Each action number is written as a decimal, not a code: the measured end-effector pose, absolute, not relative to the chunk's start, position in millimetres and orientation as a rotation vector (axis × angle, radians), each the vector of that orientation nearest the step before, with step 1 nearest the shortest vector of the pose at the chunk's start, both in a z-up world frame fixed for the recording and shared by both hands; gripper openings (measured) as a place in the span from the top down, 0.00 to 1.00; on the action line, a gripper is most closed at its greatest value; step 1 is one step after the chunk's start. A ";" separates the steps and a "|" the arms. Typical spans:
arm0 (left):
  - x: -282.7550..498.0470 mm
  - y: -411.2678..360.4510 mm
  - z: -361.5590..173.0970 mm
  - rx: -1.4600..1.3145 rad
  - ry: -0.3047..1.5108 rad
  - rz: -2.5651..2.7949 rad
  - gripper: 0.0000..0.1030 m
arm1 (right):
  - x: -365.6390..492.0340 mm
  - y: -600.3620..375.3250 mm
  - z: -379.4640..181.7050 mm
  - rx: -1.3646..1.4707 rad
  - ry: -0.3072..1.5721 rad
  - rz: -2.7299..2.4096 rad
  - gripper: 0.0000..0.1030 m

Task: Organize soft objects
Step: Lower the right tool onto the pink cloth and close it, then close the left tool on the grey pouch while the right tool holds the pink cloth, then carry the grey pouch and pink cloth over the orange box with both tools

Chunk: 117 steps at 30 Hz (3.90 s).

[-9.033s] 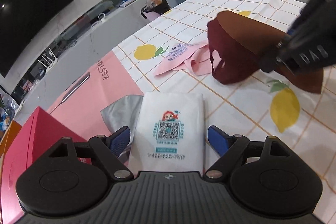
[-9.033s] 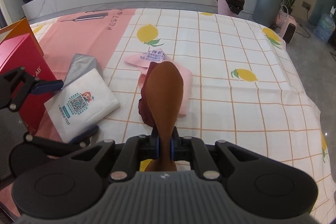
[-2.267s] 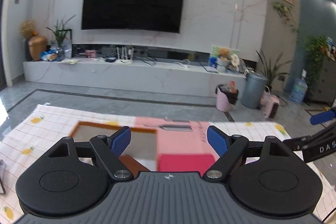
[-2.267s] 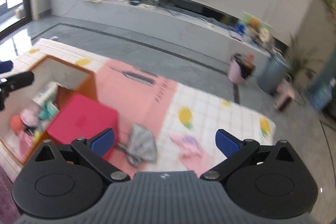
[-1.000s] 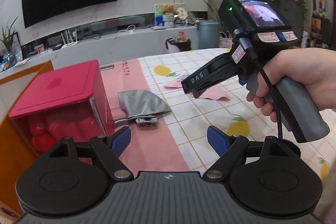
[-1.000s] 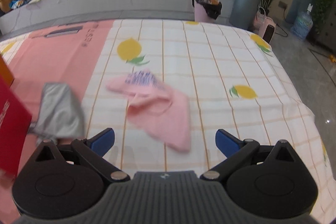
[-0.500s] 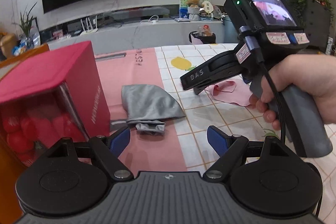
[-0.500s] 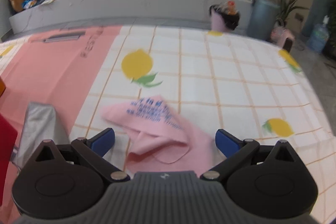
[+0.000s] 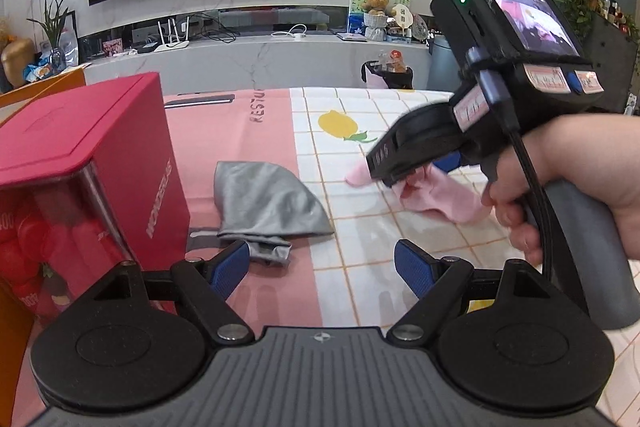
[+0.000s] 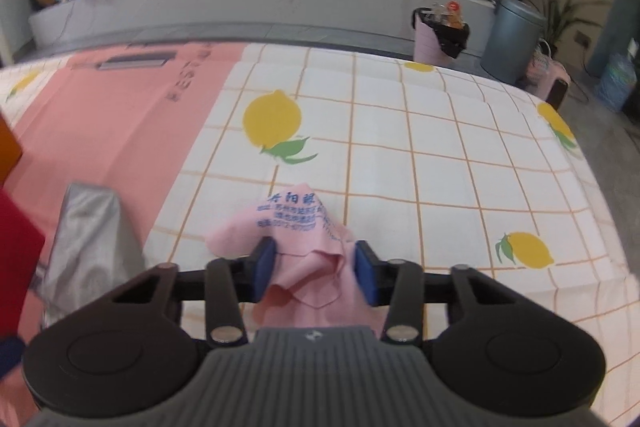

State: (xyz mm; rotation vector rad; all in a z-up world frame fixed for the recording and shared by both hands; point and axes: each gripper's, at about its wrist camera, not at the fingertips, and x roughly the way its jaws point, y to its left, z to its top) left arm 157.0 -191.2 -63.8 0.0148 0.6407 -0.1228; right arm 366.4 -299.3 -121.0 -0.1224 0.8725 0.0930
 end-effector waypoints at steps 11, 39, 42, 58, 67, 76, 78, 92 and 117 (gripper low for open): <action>174.1 -207.0 -56.9 -0.008 0.625 -0.064 0.04 | 309.6 -338.9 -109.3 -0.073 1.039 0.157 0.70; 206.0 -214.5 -66.4 -0.031 0.731 0.044 0.04 | 235.9 -365.0 -106.5 -0.117 1.106 0.153 0.72; 225.6 -215.0 -75.5 -0.087 0.772 0.109 0.04 | 236.4 -364.0 -106.7 -0.123 1.099 0.168 0.71; 247.1 -220.6 -79.2 -0.130 0.782 0.342 0.23 | 235.5 -361.2 -107.1 -0.134 1.088 0.187 0.70; 222.8 -216.7 -77.1 -0.082 0.690 0.363 0.94 | 235.7 -361.4 -107.0 -0.126 1.089 0.184 0.70; 215.7 -204.8 -67.2 -0.131 0.708 0.268 0.96 | 236.1 -362.5 -106.9 -0.117 1.086 0.180 0.71; 215.8 -201.7 -62.2 -0.134 0.720 0.212 0.96 | 236.6 -362.1 -106.9 -0.116 1.086 0.175 0.72; 177.4 -183.2 20.2 -0.137 0.648 -0.081 0.96 | 240.6 -381.9 -107.7 0.094 1.080 0.107 0.94; 164.0 -15.2 133.6 -0.046 0.474 0.116 0.96 | 211.5 -233.8 63.1 -0.101 0.516 0.146 0.94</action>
